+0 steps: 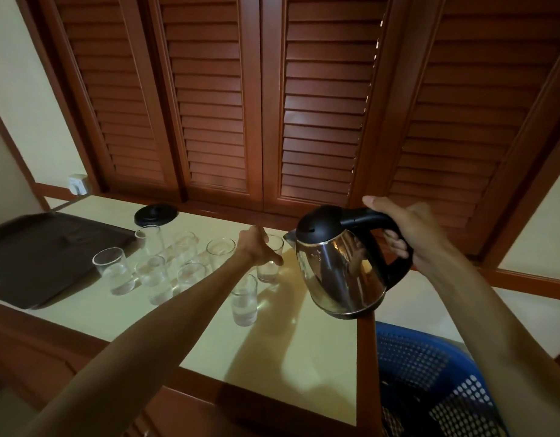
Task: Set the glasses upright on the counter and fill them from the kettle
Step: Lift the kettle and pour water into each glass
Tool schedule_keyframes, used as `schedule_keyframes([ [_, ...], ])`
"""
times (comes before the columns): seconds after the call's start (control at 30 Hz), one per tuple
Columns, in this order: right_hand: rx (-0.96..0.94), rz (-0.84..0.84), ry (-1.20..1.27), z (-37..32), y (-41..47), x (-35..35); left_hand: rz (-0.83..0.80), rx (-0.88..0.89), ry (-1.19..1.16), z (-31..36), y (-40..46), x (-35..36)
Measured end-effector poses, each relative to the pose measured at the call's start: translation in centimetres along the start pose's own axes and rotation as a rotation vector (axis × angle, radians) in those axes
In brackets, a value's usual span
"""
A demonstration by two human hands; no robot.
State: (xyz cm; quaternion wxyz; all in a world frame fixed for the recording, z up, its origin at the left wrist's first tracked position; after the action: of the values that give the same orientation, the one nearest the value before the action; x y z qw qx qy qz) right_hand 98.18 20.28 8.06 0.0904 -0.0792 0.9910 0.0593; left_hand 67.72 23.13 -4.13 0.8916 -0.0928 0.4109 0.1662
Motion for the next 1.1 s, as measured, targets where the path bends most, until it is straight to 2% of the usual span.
schedule_keyframes([
  [0.37, 0.010, -0.043, -0.049, 0.8, 0.8, 1.2, -0.094, -0.029, 0.088, -1.6, 0.6, 1.6],
  [0.57, 0.043, -0.032, -0.023, 1.1, 1.4, 2.0, -0.122, 0.015, 0.116, -1.7, 0.4, 1.7],
  [0.7, 0.065, -0.025, 0.008, 1.0, 1.9, 2.5, -0.122, 0.114, 0.074, -0.5, 0.0, 0.1],
  [0.83, 0.082, -0.002, 0.025, 0.3, 2.6, 2.6, -0.041, 0.317, -0.021, 1.5, -0.1, -5.7],
  [0.9, 0.096, 0.000, 0.027, -0.1, 2.9, 3.0, -0.046, 0.330, 0.028, 0.1, 0.5, -7.9],
  [0.97, 0.112, 0.001, 0.030, -0.5, 3.0, 3.4, -0.115, 0.305, 0.144, -2.3, 1.4, -8.6],
  [1.1, 0.083, 0.000, -0.043, -1.9, 4.1, 4.4, -0.408, 0.193, 0.225, -7.2, 3.1, -6.5],
])
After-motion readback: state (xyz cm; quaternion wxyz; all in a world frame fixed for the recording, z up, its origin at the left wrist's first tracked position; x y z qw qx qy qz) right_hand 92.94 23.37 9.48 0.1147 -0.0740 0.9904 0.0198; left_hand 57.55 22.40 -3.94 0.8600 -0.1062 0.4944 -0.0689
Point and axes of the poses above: each hand's wrist, its own y-axis towards the middle knuckle, its own x-axis out of the palm, z = x × y, the point moved 9 cm from there along y, towards the middle knuckle
